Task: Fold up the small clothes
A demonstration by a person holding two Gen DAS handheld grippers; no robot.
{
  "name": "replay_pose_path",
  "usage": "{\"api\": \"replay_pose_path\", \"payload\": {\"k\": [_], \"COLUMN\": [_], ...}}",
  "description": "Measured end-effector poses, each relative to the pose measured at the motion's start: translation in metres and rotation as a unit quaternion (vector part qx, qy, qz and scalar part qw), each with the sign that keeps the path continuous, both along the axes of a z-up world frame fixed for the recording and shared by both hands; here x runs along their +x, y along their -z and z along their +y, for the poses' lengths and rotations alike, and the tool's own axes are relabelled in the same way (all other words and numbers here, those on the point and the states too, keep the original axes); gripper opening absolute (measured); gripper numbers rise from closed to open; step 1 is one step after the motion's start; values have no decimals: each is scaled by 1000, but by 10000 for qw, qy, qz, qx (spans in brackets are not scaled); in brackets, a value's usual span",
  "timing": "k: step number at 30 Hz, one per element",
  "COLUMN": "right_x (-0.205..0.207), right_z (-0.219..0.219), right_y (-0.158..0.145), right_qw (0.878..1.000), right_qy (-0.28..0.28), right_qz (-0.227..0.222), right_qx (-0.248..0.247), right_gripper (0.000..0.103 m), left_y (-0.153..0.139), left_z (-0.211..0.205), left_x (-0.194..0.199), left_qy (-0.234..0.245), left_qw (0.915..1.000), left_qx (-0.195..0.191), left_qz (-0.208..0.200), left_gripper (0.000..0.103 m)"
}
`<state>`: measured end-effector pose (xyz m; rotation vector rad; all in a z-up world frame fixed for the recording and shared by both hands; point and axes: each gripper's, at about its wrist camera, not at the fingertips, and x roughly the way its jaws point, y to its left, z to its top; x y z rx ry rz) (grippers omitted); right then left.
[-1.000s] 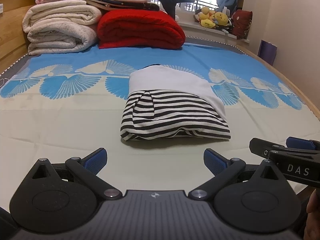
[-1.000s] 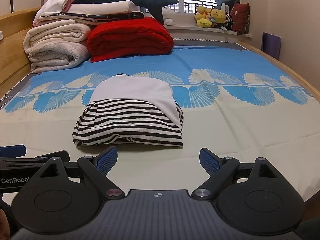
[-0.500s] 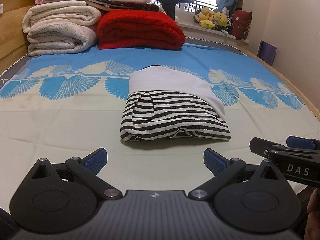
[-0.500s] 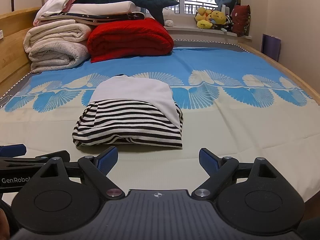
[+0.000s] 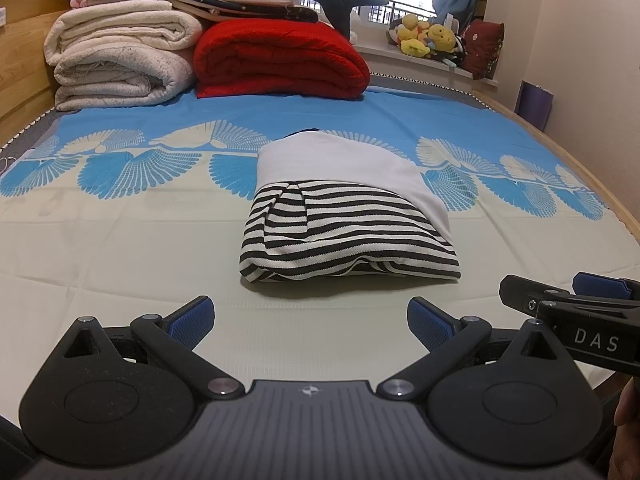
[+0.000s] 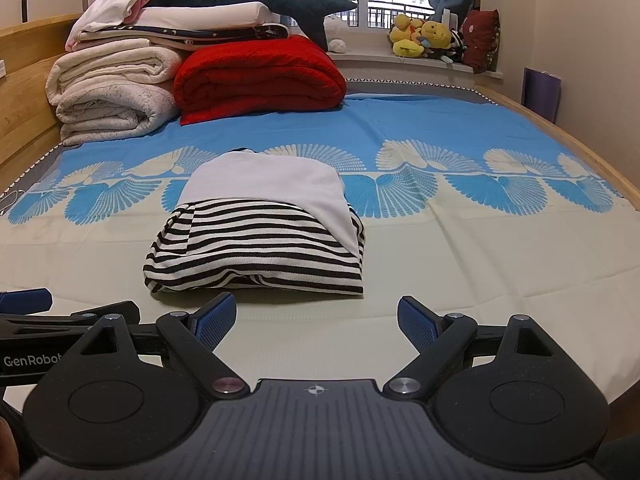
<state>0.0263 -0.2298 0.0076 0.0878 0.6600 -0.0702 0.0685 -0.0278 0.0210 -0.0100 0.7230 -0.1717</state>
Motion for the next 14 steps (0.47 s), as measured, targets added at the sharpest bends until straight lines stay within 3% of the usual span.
{"api": "replay_pose_path", "payload": {"k": [14], "right_x": [0], "right_z": [0], "right_y": [0], "right_qw": [10000], "right_qy": [0], "right_qz": [7], "right_qx": [4], "right_gripper": [88], "left_y": [0], "left_z": [-1], "left_x": [0], "left_qy": [3], "left_qw": [10000], "left_qx": [8], "left_qz": [-14], "left_gripper": [102]}}
